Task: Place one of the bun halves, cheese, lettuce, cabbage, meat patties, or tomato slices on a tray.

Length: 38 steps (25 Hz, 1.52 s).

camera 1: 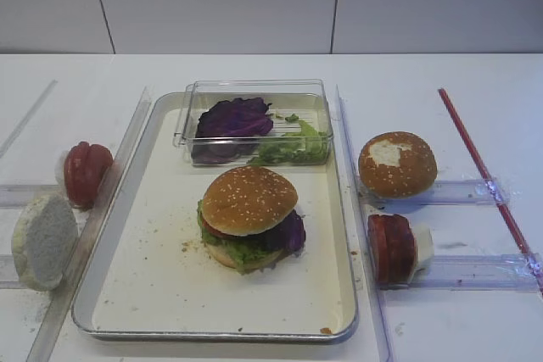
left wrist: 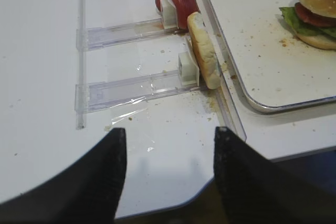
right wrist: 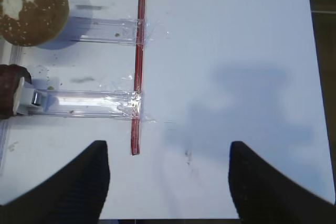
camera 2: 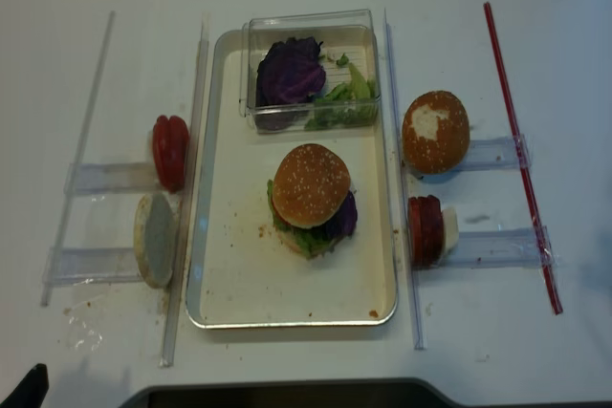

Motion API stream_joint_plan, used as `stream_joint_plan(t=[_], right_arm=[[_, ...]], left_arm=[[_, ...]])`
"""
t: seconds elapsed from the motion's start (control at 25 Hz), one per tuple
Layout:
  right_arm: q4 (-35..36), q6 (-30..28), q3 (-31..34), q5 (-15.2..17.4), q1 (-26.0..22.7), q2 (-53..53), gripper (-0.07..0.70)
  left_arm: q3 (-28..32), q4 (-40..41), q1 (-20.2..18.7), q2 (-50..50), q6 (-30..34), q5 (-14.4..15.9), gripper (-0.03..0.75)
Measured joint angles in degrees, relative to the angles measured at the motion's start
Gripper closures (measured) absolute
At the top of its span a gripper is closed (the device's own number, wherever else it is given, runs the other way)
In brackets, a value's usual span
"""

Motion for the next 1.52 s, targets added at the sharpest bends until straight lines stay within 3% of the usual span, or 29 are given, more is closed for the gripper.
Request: stream_joint_plan(t=[0.72,0.84,1.08,1.32,1.52], right_arm=[[0.8,-4.3,16.6,1.1,0.0,-35.0,0.124],[2.0,-5.0,19.1,-0.2,0.0,-39.5,0.124],[7.0,-7.0,23.7,-4.4,0.0,-40.7,0.124],[11.8,-11.8,24.5,-5.8,0.0,-40.7,0.124],[11.7,-12.3,25.2,-5.8,0.0,-40.7,0.124]], left_arm=[[0.0,0.0,0.0,0.0,0.0,0.0,0.358],[0.0,0.0,0.0,0.0,0.0,0.0,0.358],[0.0,0.0,0.0,0.0,0.0,0.0,0.358],[0.0,0.0,0.0,0.0,0.0,0.0,0.358],[0.0,0.0,0.0,0.0,0.0,0.0,0.358]])
